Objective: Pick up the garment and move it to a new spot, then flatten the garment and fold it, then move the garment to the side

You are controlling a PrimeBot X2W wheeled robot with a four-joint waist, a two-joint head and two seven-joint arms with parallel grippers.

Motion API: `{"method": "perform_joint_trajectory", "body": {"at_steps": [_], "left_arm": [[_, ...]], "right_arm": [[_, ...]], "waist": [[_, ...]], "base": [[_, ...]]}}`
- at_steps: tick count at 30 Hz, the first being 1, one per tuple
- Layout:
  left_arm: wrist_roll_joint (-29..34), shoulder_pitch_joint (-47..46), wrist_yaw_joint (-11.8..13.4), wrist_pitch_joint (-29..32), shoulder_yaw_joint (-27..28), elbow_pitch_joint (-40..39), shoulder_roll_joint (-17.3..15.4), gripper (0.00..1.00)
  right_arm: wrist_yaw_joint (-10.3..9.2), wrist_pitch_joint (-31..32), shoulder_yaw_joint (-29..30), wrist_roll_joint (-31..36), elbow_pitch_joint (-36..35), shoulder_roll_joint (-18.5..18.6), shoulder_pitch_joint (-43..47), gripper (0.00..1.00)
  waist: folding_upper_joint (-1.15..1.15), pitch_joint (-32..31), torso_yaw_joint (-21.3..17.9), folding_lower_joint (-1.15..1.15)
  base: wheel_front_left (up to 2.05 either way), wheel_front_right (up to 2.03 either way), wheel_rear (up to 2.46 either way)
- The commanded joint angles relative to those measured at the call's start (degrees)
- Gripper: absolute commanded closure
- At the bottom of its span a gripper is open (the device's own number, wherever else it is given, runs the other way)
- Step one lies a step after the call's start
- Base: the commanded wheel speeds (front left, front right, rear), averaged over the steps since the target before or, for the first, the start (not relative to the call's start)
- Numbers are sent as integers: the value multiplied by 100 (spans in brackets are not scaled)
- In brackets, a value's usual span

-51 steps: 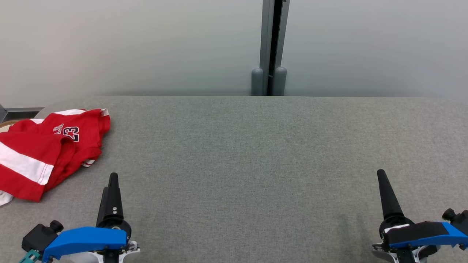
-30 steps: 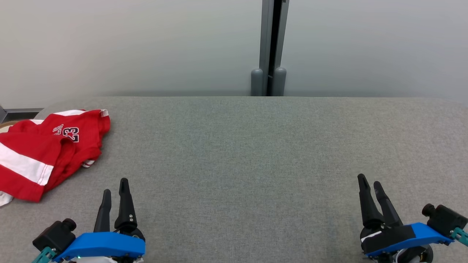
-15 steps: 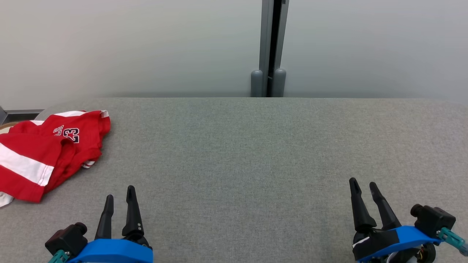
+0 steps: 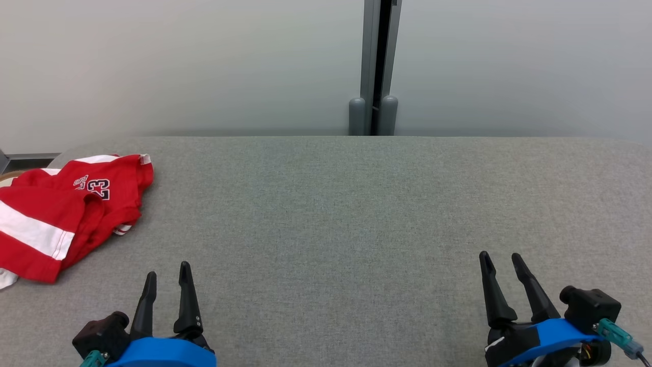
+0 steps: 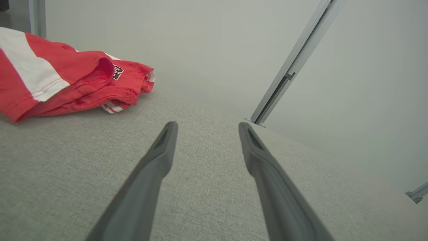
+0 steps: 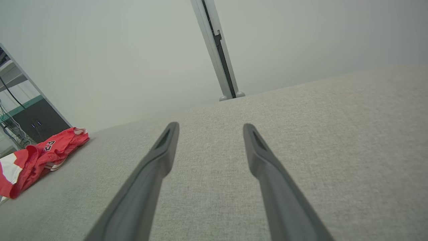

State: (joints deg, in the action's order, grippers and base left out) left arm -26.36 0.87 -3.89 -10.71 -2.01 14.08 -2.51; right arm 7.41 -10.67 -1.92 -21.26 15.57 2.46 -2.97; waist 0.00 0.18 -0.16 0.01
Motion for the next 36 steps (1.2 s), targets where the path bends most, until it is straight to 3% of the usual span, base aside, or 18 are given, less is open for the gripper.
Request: {"method": "perform_joint_trajectory", "body": {"at_steps": [1, 36], "left_arm": [[122, 0, 9, -35, 27, -23, -37, 0], [1328, -51, -9, -428, -134, 576, -43, 0]], "right_arm": [[8, -39, -20, 129, -17, 44, -47, 0], [13, -441, -63, 1789, 182, 58, -102, 0]], "waist": [[0, 1, 0, -1], [0, 5, 13, -1]], "base": [[0, 0, 0], [0, 0, 0]]}}
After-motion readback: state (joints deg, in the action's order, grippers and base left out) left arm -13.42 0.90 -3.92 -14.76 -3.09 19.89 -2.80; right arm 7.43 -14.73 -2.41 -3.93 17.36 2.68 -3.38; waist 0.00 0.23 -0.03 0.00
